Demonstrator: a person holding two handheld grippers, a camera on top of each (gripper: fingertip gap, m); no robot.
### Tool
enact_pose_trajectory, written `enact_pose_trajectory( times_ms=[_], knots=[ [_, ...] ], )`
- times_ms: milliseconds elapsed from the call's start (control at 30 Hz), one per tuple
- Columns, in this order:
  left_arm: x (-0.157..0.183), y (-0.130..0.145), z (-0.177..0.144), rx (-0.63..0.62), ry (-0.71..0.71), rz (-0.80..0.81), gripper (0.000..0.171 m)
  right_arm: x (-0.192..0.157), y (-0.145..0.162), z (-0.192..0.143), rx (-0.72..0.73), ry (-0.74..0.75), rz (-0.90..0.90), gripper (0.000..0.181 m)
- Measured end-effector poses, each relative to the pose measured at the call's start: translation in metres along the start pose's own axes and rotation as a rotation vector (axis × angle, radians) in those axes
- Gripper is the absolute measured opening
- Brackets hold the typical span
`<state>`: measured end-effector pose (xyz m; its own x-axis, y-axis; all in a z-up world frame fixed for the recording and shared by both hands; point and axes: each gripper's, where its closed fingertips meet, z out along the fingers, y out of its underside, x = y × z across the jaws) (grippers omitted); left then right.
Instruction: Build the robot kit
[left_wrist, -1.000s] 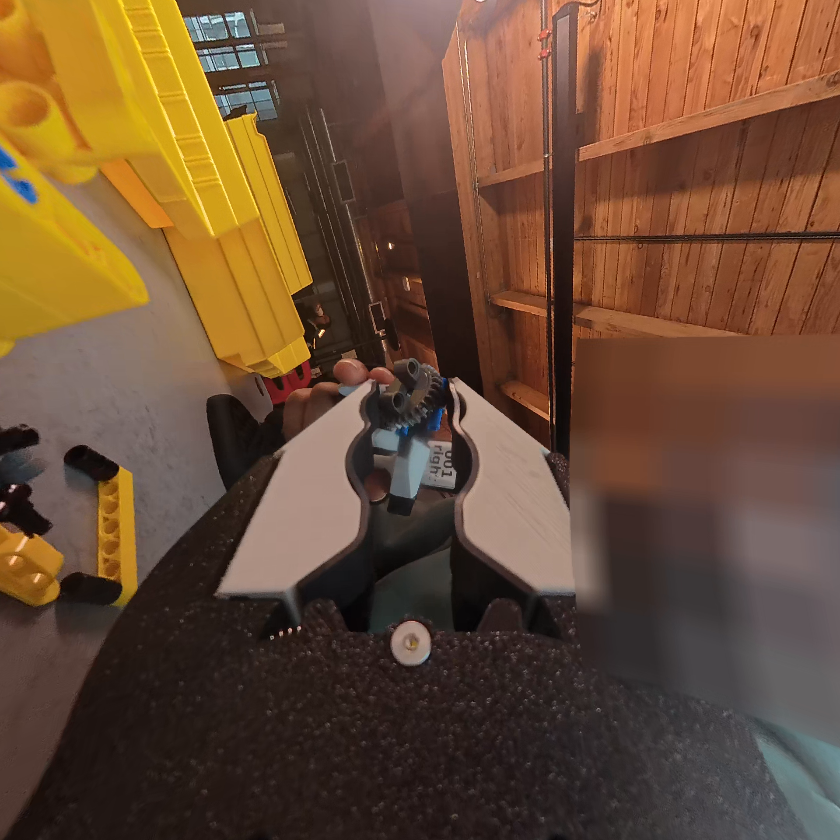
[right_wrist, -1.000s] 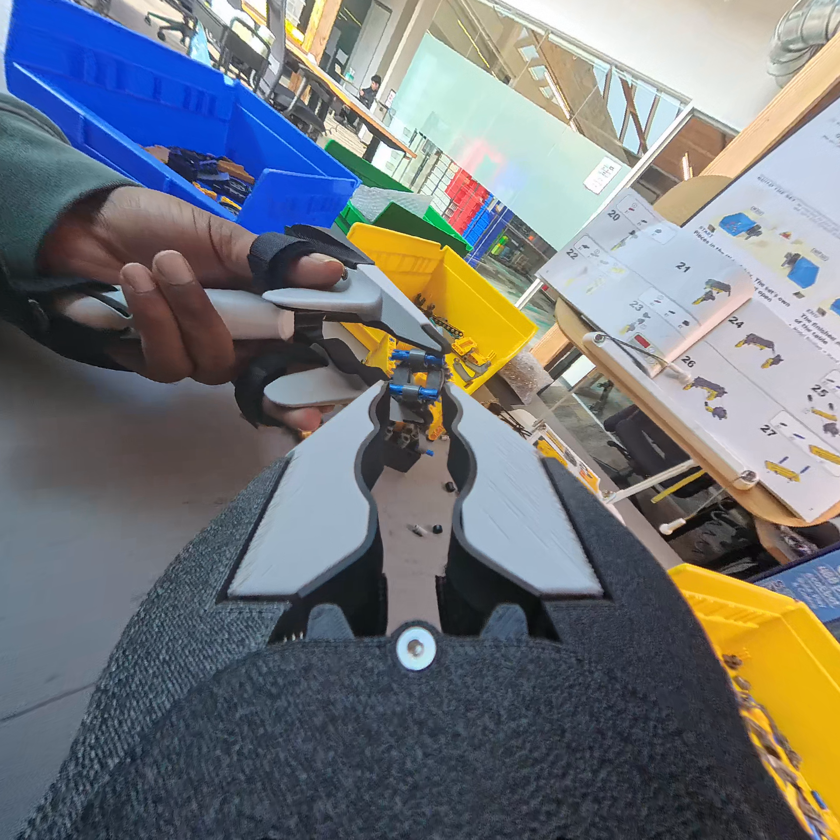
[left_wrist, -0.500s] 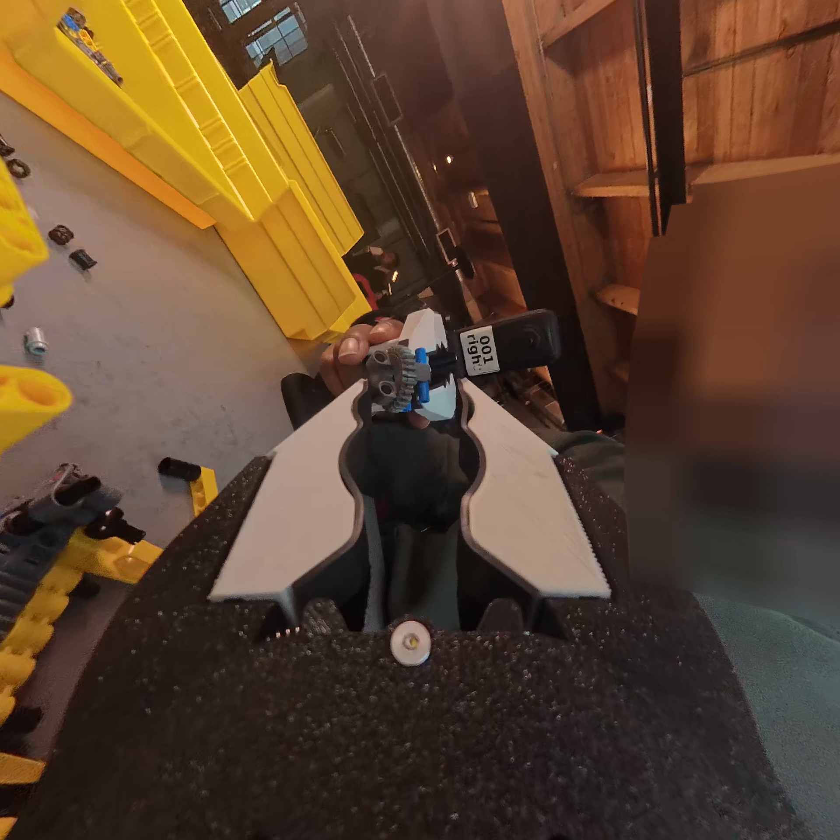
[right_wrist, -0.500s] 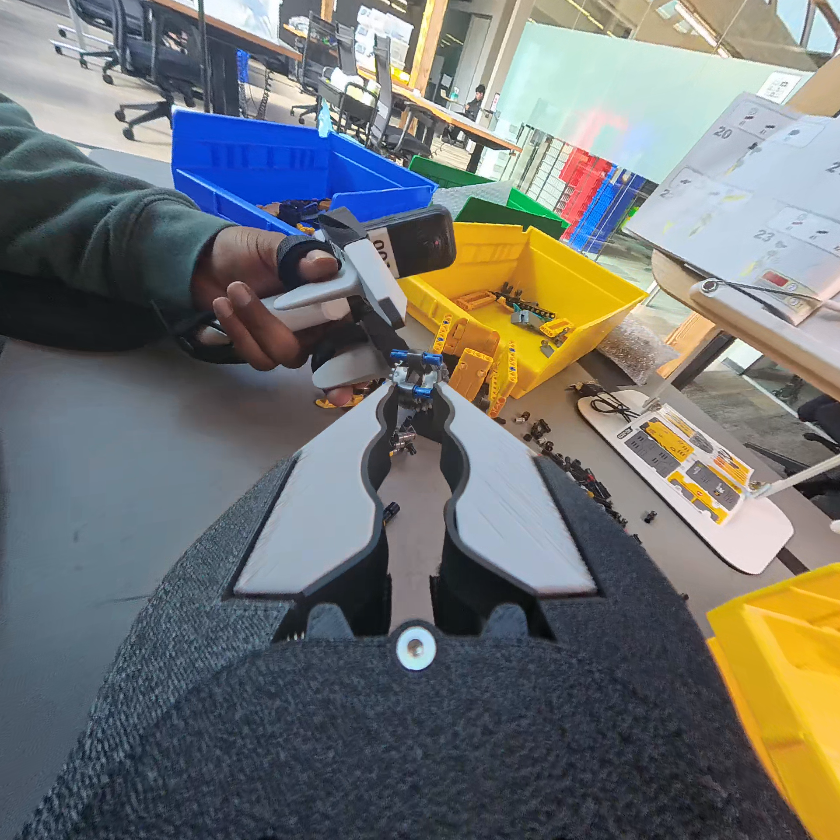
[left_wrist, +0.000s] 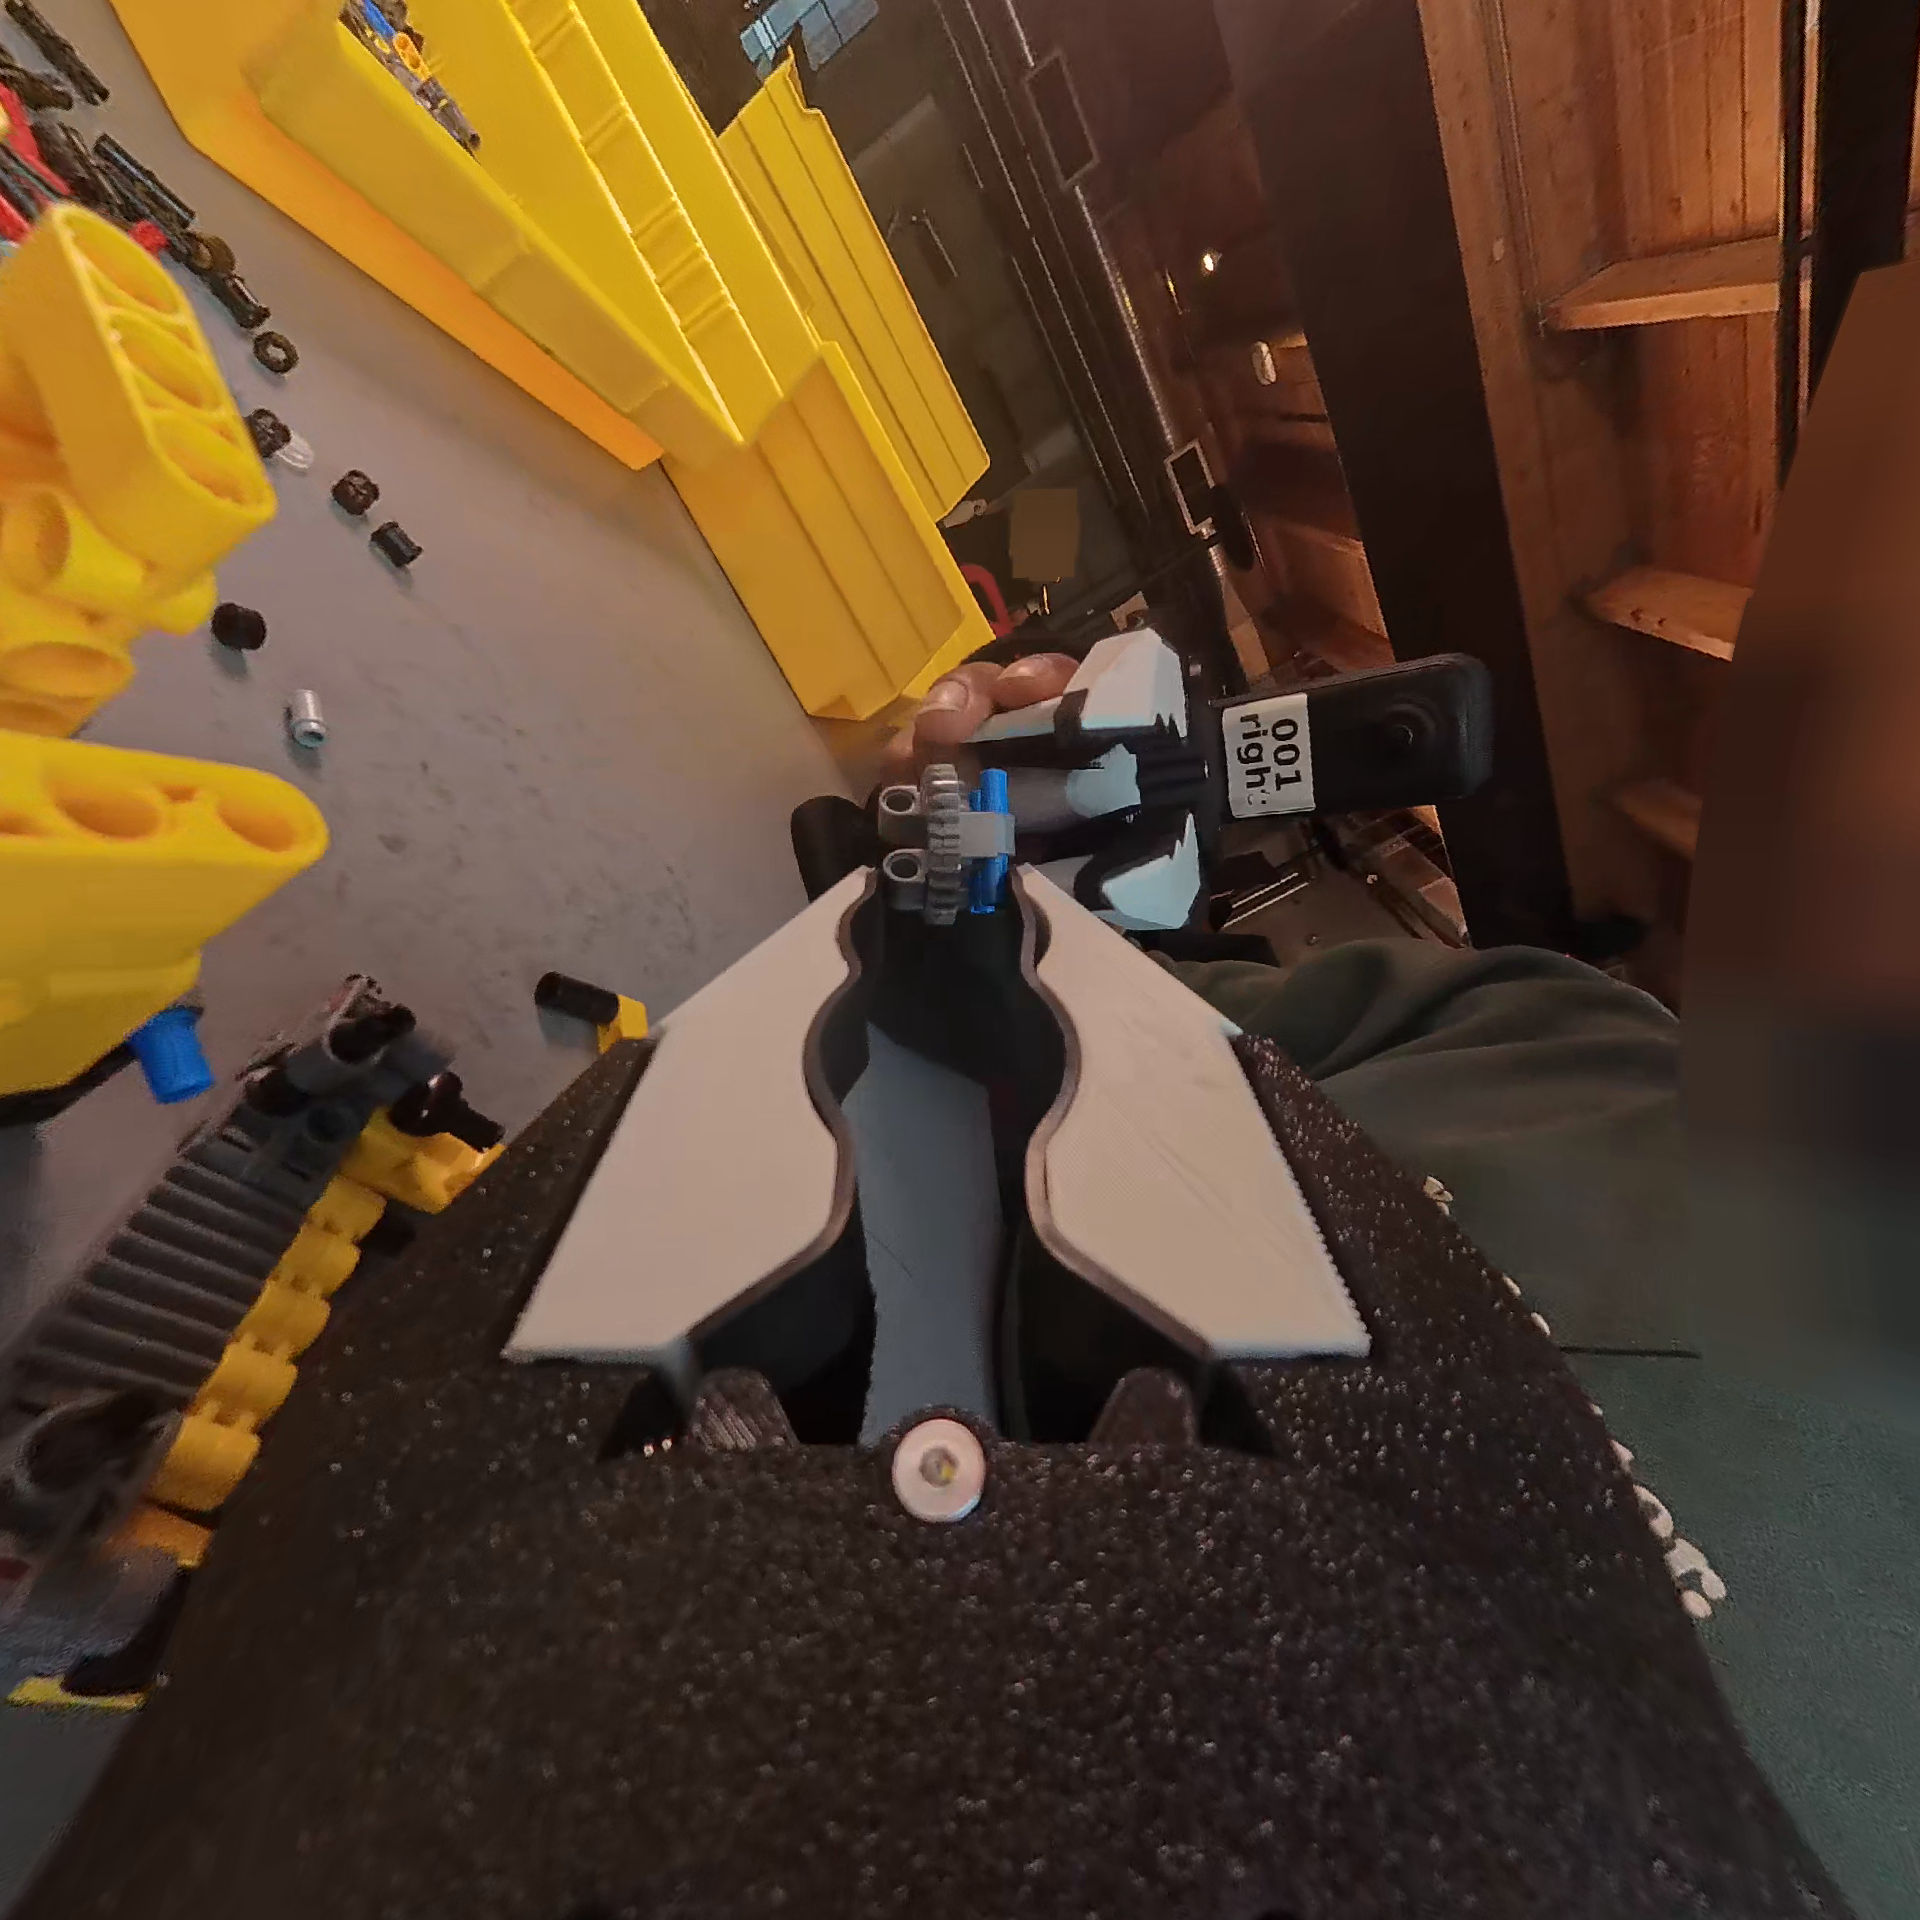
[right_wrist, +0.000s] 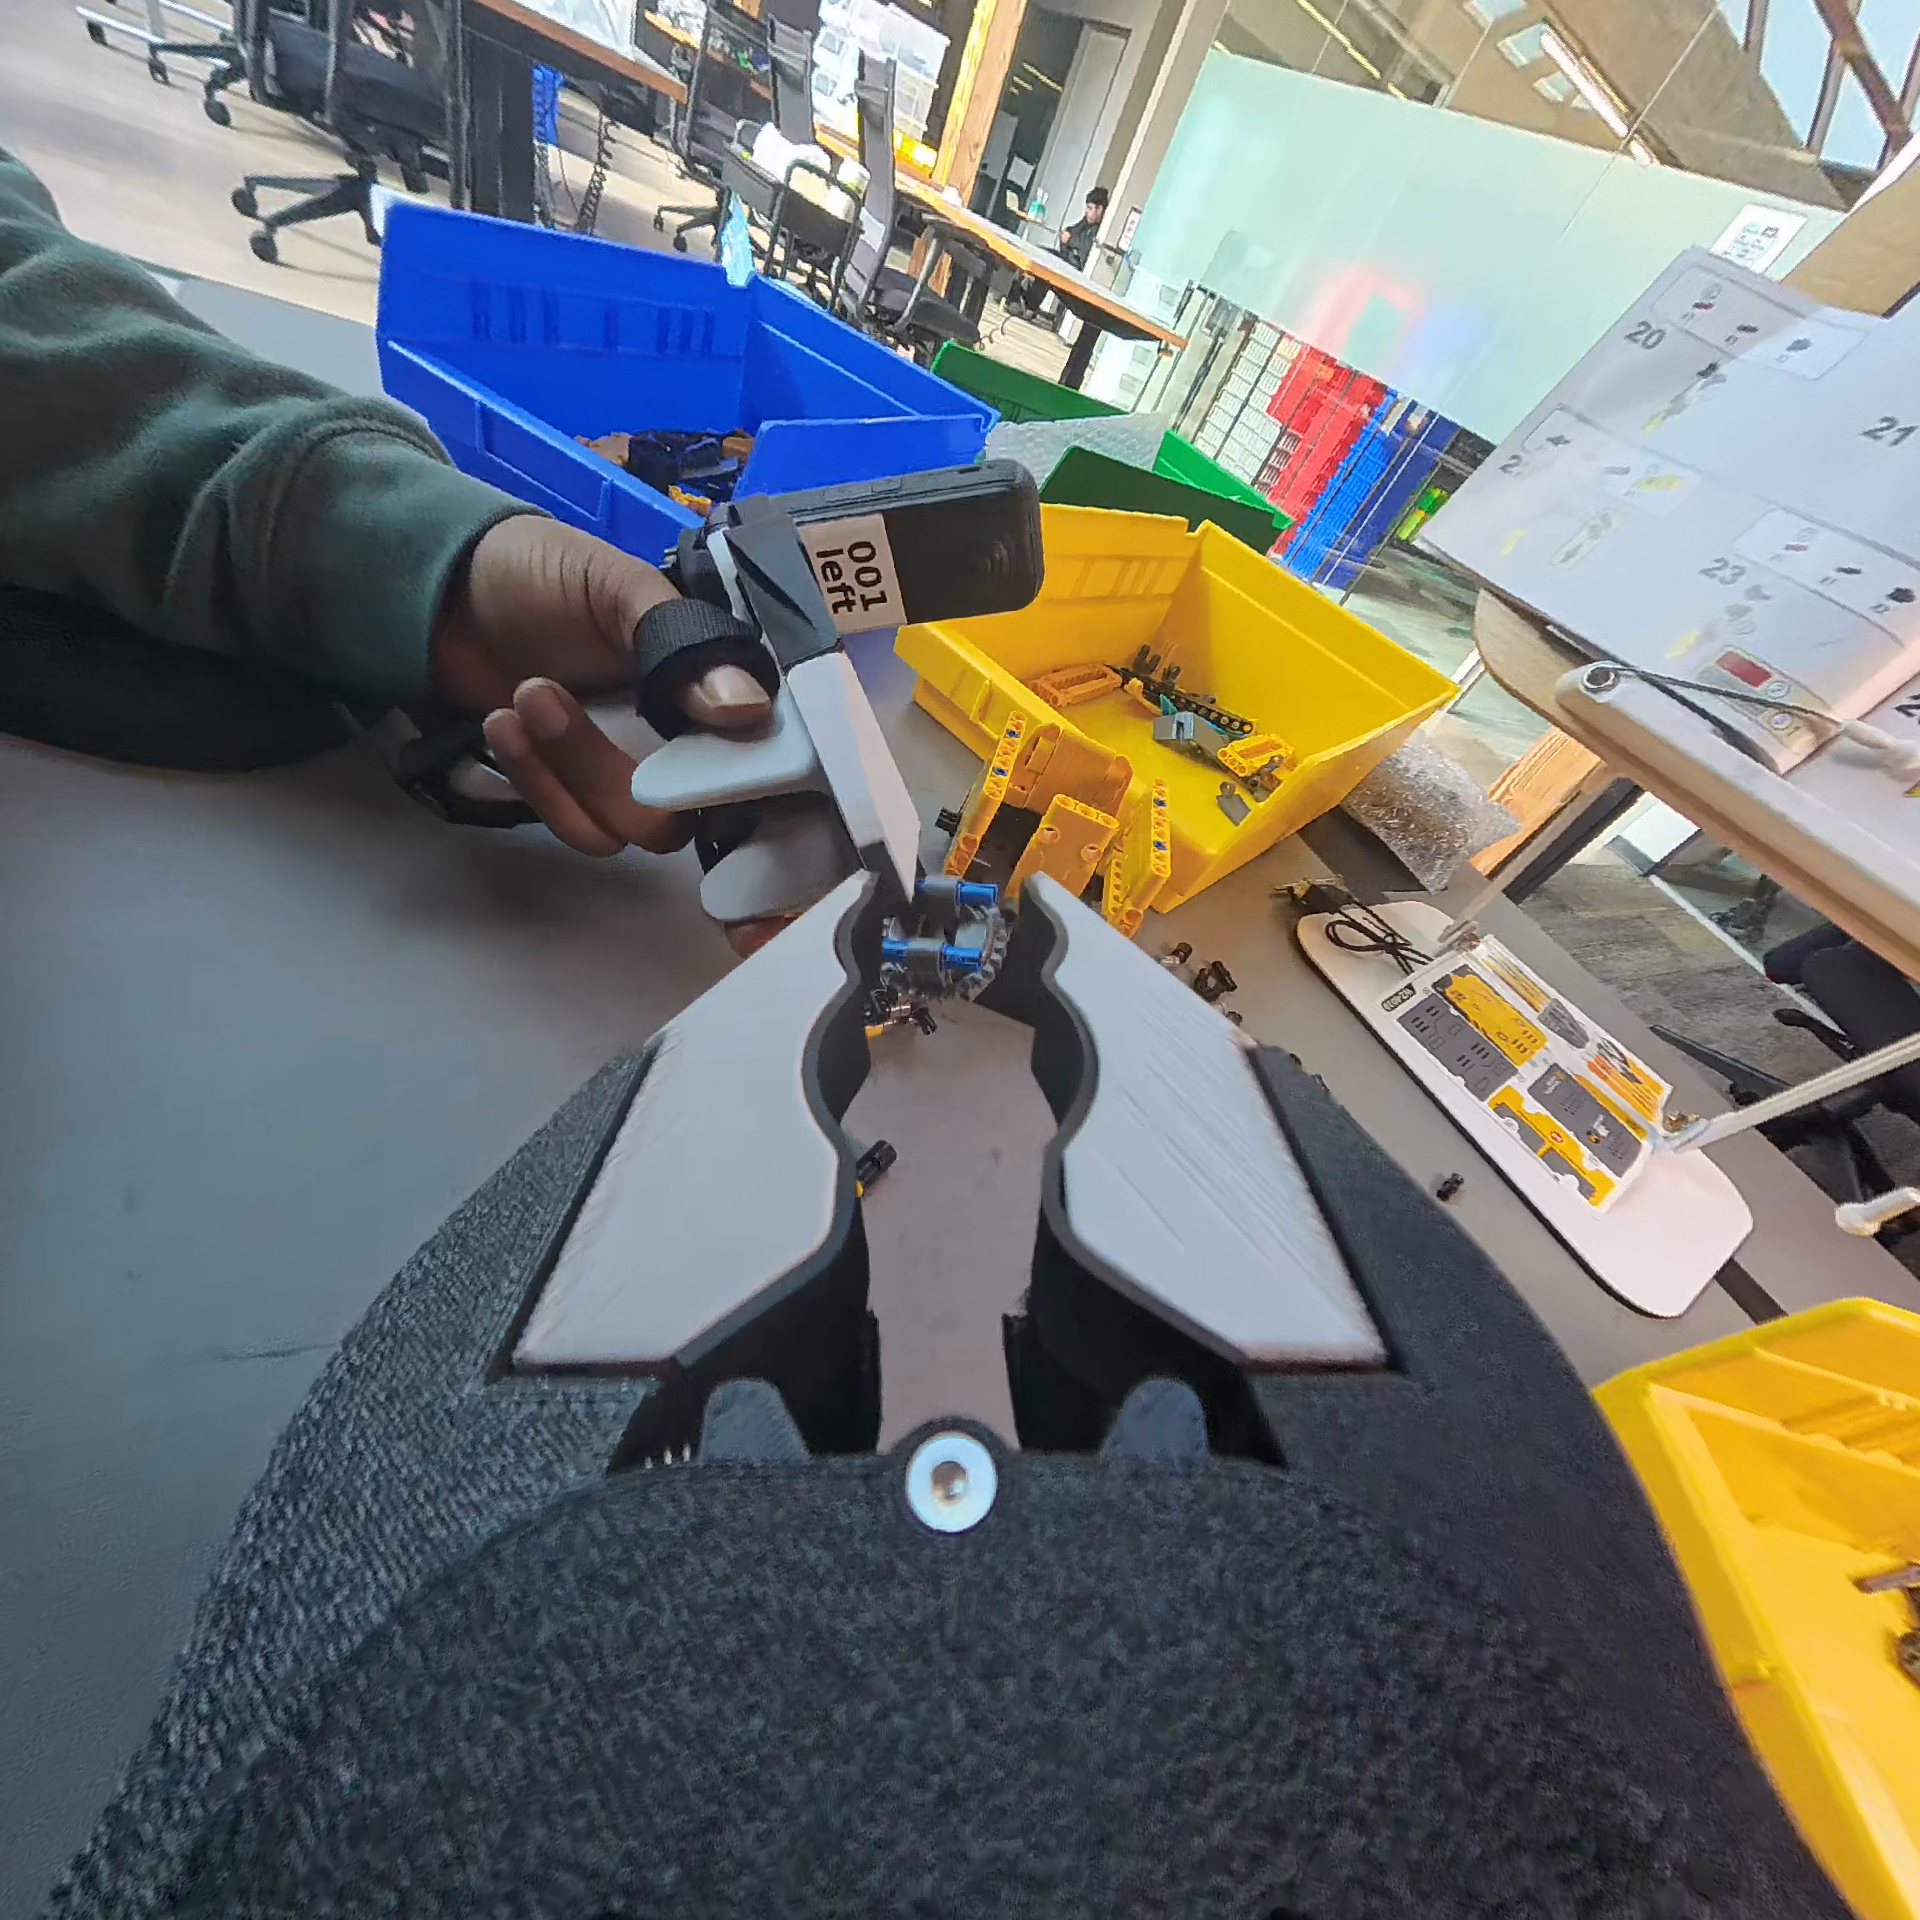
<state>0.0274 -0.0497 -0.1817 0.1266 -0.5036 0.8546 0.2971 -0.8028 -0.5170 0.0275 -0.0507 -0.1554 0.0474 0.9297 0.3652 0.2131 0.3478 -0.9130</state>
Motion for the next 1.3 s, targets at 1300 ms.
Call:
enact_pose_trajectory(
  times_ms=[1300],
  knots=[
    [0.008, 0.017, 0.003, -0.118, 0.029, 0.061, 0.012, -0.021, 0.019, -0.002, -0.032, -0.108, -0.11, 0.018]
  ],
)
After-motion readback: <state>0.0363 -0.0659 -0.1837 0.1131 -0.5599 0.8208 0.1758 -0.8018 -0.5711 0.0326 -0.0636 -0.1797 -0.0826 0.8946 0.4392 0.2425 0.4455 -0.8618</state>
